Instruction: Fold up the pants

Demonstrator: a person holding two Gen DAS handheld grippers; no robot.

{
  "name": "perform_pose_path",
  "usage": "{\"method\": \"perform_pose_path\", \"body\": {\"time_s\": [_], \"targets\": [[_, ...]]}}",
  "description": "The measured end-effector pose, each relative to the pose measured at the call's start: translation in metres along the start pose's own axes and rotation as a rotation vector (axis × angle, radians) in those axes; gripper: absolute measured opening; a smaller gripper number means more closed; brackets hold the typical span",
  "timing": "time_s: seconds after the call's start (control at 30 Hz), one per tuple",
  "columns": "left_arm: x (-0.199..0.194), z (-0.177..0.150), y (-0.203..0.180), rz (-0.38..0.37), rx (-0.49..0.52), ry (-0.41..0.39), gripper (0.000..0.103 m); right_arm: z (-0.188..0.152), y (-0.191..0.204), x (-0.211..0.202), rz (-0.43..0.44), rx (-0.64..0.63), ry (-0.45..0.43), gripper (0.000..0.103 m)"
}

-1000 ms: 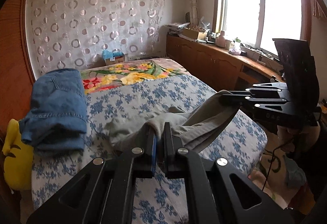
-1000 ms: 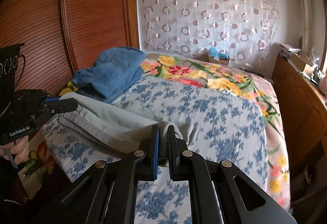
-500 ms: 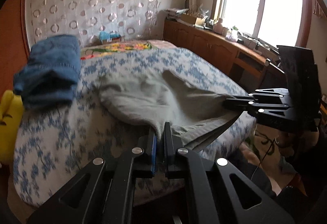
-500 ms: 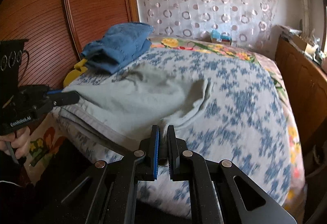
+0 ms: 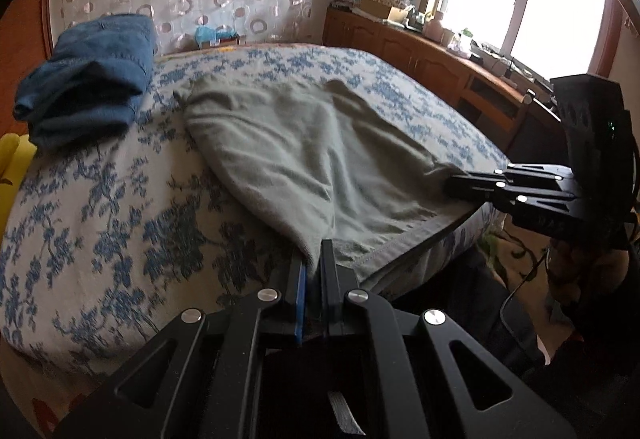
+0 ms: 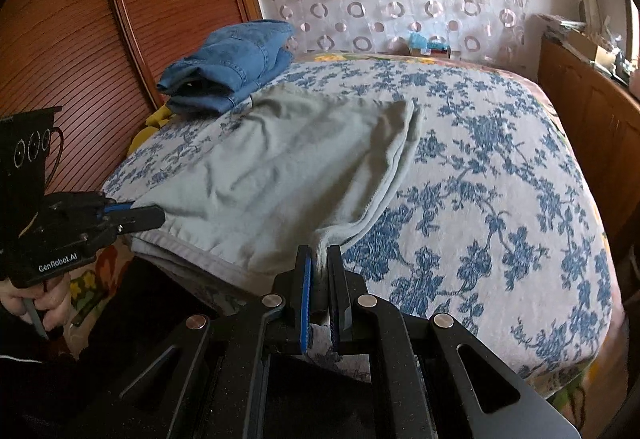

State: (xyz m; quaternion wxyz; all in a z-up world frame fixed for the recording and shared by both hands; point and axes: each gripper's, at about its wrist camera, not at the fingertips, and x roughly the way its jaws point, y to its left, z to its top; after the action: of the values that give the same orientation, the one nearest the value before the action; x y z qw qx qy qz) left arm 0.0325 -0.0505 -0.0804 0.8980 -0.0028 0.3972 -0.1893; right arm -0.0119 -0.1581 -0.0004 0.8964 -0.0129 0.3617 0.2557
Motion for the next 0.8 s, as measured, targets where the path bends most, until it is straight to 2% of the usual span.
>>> {"method": "perform_pose_path", "body": {"time_s": [0.13, 0.33, 0.6, 0.8], "targets": [[0.005, -0.009, 0.0, -0.003, -0.008, 0.021, 0.006, -0.005, 0.0, 0.005, 0.007, 0.014, 0.019, 0.007], [-0.005, -0.011, -0.005, -0.019, 0.0, 0.008, 0.006, -0.008, -0.001, 0.001, 0.019, 0.03, 0.012, 0.007], [-0.032, 0.005, -0.009, -0.03, 0.014, -0.055, 0.006, -0.007, -0.002, -0.024, 0.039, 0.023, -0.059, 0.007], [-0.025, 0.035, 0.007, -0.024, -0.018, -0.092, 0.006, 0.013, -0.006, -0.017, 0.019, 0.003, -0.109, 0.007]]}}
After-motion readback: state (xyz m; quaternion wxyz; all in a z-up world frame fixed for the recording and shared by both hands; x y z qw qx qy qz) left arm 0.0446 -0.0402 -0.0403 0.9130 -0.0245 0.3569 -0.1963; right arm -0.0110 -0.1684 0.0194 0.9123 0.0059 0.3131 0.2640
